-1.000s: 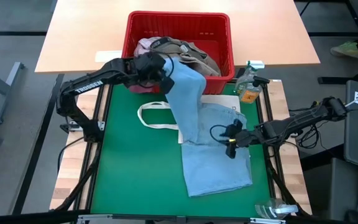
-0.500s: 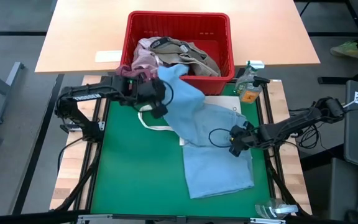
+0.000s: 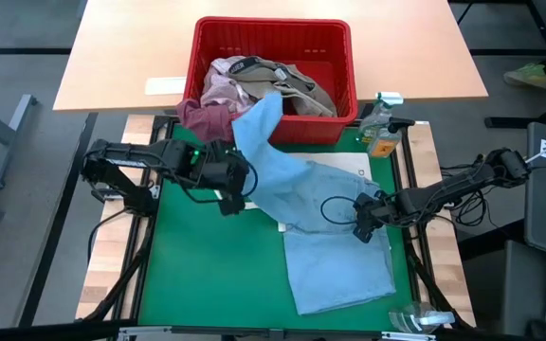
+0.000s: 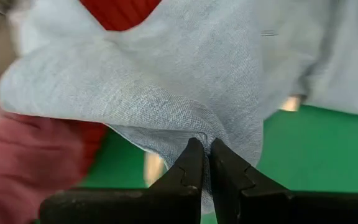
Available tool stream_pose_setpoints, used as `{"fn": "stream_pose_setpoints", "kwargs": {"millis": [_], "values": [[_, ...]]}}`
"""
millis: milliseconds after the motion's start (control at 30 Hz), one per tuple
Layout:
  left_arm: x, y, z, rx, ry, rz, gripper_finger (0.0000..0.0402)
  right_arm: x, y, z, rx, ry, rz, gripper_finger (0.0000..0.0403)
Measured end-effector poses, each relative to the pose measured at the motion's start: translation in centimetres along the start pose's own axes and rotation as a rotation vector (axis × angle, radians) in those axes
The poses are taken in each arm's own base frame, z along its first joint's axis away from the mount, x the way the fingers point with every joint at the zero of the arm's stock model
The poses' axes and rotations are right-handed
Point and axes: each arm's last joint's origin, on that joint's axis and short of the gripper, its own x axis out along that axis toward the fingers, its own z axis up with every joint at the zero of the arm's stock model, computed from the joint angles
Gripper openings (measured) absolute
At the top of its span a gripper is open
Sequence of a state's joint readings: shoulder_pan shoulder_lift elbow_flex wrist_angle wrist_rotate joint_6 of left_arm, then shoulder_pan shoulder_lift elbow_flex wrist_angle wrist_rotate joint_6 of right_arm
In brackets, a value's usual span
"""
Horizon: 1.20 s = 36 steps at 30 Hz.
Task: Fold Laundry from Bin
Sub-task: Fold the blue pants from the red laundry basket
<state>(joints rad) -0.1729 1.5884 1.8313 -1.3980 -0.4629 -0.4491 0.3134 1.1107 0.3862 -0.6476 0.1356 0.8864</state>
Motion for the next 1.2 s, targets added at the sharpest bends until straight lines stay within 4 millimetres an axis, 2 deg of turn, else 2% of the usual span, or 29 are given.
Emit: {"fn": "stream_pose_setpoints", "kwargs": {"millis": [167, 300, 467, 767, 933, 1133, 1200], "values": [[-0.8, -1.6, -0.7, -0.16, 0.016, -0.07, 0.0008, 0.0, 0.0, 0.0, 0.0, 0.004, 0.002, 0.0143], [-0.6, -3.1, -1.4, -0.193, 0.024, -0.095, 0.0009, 0.0, 0.0, 0.0, -0.001, 0.005, 0.003, 0.0143], [0.9, -5.5, -2.1, -0.222, 0.0, -0.156, 0.0024, 0.0, 0.0, 0.0, -0.001, 0.007, 0.002, 0.0143], [4.6, -9.7, -2.6, -0.233, -0.126, -0.419, 0.006, 0.0, 0.0, 0.0, -0.005, 0.005, 0.001, 0.0143], [5.7, -10.5, -2.7, -0.187, -0.2, -0.459, 0.0087, 0.0, 0.0, 0.0, -0.005, 0.004, 0.001, 0.0143], [6.3, -9.6, -2.3, -0.056, -0.267, -0.336, 0.0125, -0.1, 0.1, 0.1, -0.014, 0.003, -0.001, 0.0143], [6.7, -8.9, -1.9, -0.064, -0.278, -0.295, 0.0132, -0.4, 0.4, 0.3, -0.045, 0.003, 0.004, 0.0143]]}}
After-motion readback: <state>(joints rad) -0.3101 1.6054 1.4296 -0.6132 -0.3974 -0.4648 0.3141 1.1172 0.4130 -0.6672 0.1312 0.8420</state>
